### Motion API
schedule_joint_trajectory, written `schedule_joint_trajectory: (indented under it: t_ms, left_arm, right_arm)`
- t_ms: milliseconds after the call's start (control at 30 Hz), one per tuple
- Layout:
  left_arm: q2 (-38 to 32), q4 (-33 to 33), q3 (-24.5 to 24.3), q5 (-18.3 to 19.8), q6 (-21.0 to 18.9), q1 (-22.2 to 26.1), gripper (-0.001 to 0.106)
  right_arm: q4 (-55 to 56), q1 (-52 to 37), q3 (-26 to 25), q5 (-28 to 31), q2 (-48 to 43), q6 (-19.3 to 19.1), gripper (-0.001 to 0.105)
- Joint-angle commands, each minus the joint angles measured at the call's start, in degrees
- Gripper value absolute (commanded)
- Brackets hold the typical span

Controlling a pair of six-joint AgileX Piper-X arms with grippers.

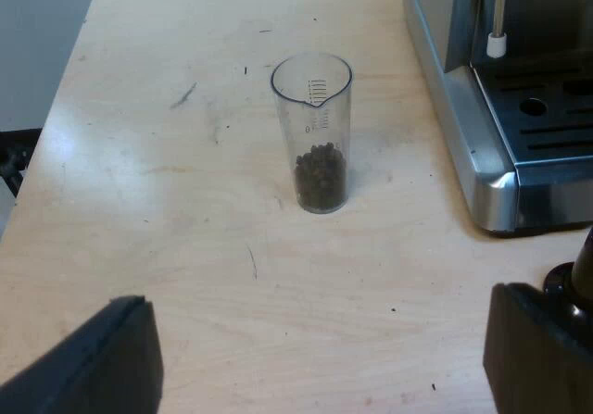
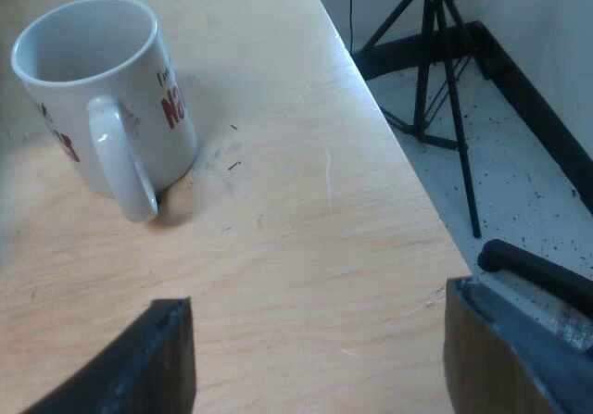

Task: Pour the beans into the coffee machine

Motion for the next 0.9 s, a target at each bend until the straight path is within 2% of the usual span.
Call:
schedule_joint_trajectory:
  t_ms: [33,167,333,433,500,567,900]
  left_arm:
    - [-1.48,0.09,-0.22,0.0,-0.83,-0.11,0.073]
    - [-1.48,0.09,-0.22,0.0,-0.83,-0.11,0.073]
    - [-1.48,0.09,-0.22,0.0,-0.83,-0.11,0.073]
    - [-1.48,0.09,-0.22,0.0,-0.83,-0.11,0.073]
    - [-1.48,0.09,-0.22,0.0,-0.83,-0.11,0.073]
    - [-1.48,0.09,-0.22,0.0,-0.83,-0.11,0.073]
    - [-1.48,0.09,-0.22,0.0,-0.83,-0.11,0.073]
  right_arm:
    - [-0.07,0.0,-0.28,-0.5,-2.59,-0.34,0.059]
    - [-0.17,0.0,-0.28,1.76,-2.59,-0.34,0.059]
    - [-0.17,0.0,-0.28,0.99,-2.59,-1.01,0.059]
    - [-0.17,0.0,-0.28,-3.65,-2.59,-5.69,0.059]
    - [-0.17,0.0,-0.6,-7.18,-2.59,-7.31,0.059]
    - [-0.17,0.0,-1.34,-10.81,-2.32,-7.3,0.059]
    - [-0.17,0.0,-5.01,-18.2,-1.99,-7.3,0.059]
